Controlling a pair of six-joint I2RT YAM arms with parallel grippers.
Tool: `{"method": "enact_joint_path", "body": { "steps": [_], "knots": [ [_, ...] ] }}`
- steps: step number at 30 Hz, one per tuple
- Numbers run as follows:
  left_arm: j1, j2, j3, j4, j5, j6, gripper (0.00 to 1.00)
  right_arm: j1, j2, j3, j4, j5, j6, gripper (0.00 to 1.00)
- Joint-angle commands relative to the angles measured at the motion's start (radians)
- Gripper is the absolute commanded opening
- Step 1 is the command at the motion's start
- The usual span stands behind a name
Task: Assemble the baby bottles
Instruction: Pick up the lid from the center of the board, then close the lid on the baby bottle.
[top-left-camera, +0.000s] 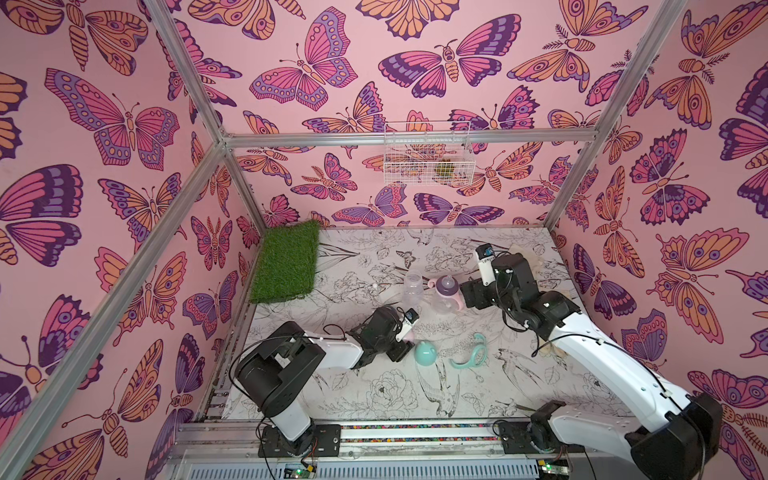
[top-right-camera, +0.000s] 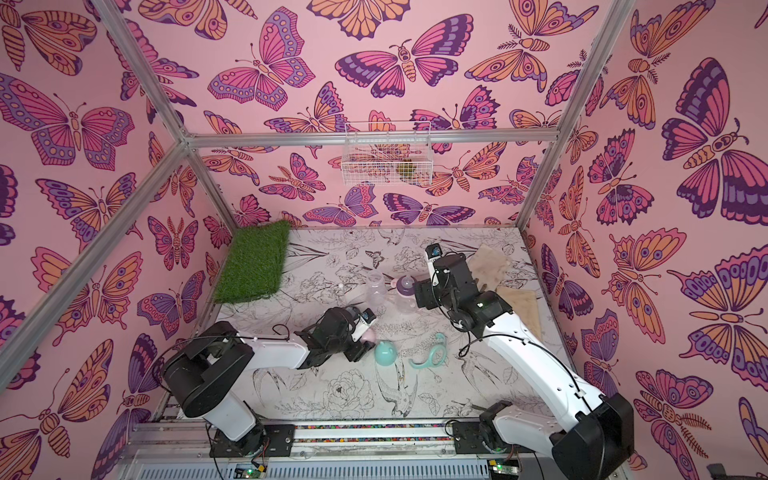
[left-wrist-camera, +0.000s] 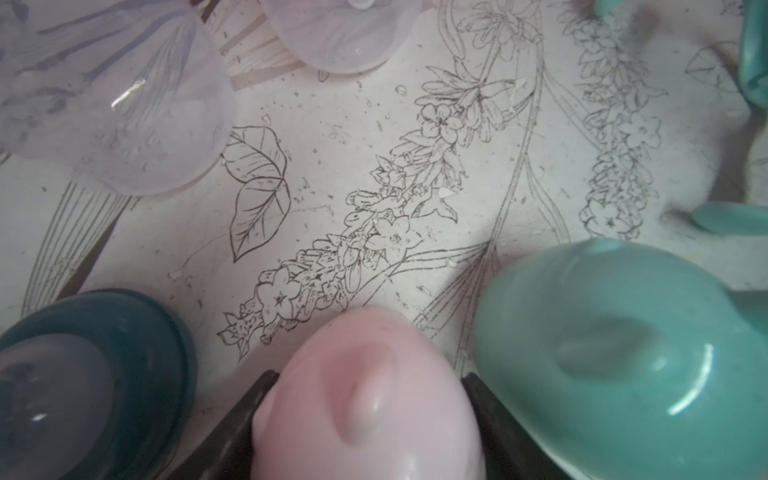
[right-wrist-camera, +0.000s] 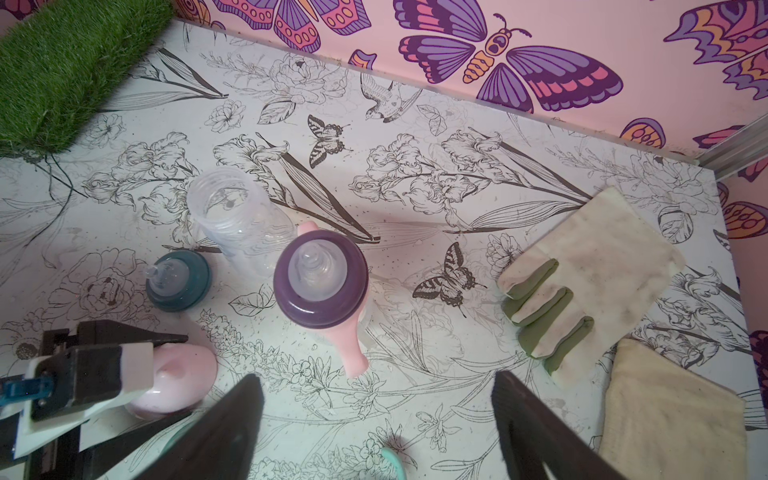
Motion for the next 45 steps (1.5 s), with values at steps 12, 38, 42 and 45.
{"method": "enact_joint_path", "body": {
  "steps": [12, 38, 42, 45],
  "knots": [
    [0.009, -0.184, 0.151, -0.216, -0.054, 0.03, 0.58, -0.013, -0.033, -0.006, -0.009, 0.042, 0.013, 0.88],
    [0.027, 0.197, 0.94, -0.526, 0.183, 0.155, 0.61, -0.117, -0.142, -0.156, 0.02, 0.078, 0.203, 0.87],
    [0.019, 0.231, 0.966, -0.535, 0.205, 0.152, 0.61, -0.122, -0.152, -0.167, 0.02, 0.076, 0.201, 0.87],
    [0.016, 0.255, 0.994, -0.555, 0.211, 0.154, 0.61, -0.122, -0.159, -0.175, 0.023, 0.066, 0.202, 0.87]
  ]
}}
